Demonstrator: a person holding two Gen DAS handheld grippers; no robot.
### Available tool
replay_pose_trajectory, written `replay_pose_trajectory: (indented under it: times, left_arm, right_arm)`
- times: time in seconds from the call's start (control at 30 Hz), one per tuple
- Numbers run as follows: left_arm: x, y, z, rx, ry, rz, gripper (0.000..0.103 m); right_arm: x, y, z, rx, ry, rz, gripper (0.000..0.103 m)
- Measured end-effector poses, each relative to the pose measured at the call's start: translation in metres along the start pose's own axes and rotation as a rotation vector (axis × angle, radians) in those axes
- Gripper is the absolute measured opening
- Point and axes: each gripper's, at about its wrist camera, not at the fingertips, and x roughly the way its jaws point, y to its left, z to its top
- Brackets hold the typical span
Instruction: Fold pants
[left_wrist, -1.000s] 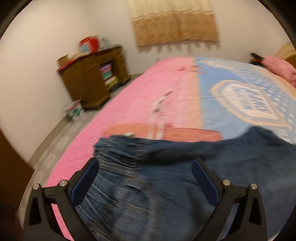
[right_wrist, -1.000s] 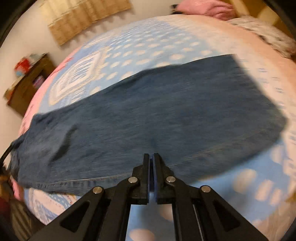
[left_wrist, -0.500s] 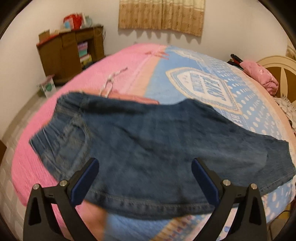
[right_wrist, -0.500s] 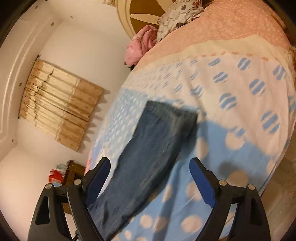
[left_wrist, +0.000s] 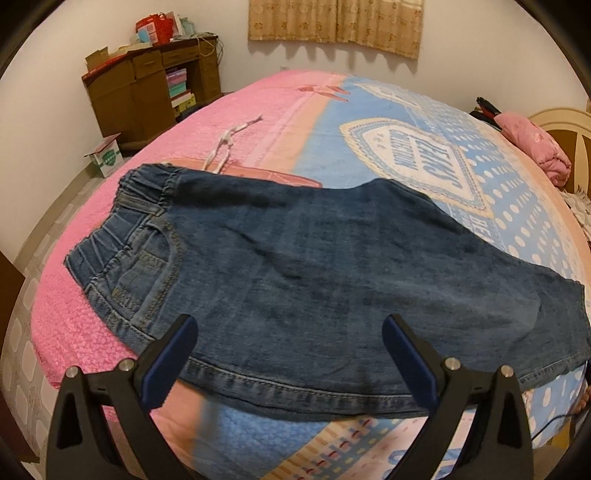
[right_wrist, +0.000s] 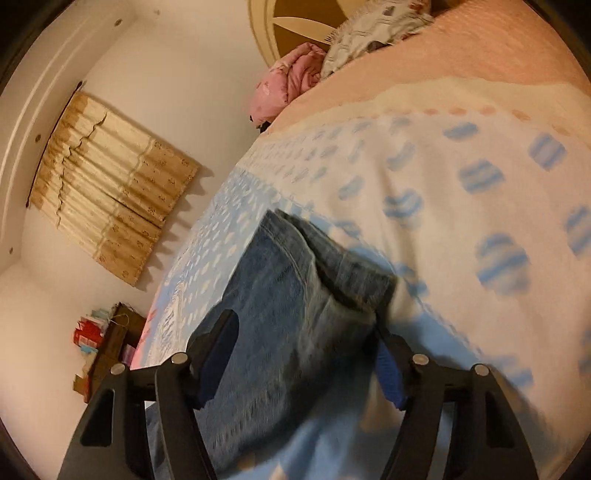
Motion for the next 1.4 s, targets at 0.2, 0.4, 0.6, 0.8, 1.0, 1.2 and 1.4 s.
replay_pose_trajectory:
  times: [0.2, 0.4, 0.6, 0.8, 1.0, 1.2, 1.4]
  left_arm:
    - [-0.003, -0.013, -0.001, 0.045, 0.002, 0.000, 0.102]
    - [-0.016, 0.001, 0.007, 0.017, -0.036, -0.015, 0.102]
    - [-0.030, 0.037, 0.018, -0.056, -0.097, -0.029, 0.102]
    - [-0.032, 0.069, 0.014, -0.111, -0.114, -0.057, 0.102]
    - [-0.033, 0.095, 0.009, -0.121, -0.132, -0.061, 0.102]
    - [-0.026, 0.112, 0.003, -0.188, -0.134, -0.110, 0.102]
    - [-0.025, 0.117, 0.000, -0.217, -0.139, -0.137, 0.102]
  right_arm:
    - [0.032, 0.006, -0.006, -0.074, 0.170, 0.009, 0.013]
    - [0.009, 0.035, 0.015, -0.076, 0.095, -0.037, 0.009]
    - [-0.012, 0.214, -0.014, -0.597, 0.070, 0.009, 0.009]
    - [0.019, 0.358, -0.167, -1.079, 0.176, 0.073, 0.009]
    - [0.080, 0.366, -0.366, -1.458, 0.348, -0.089, 0.009]
    - [0.080, 0.352, -0.384, -1.552, 0.300, -0.161, 0.011]
    - [0.061, 0.363, -0.398, -1.612, 0.173, -0.148, 0.011]
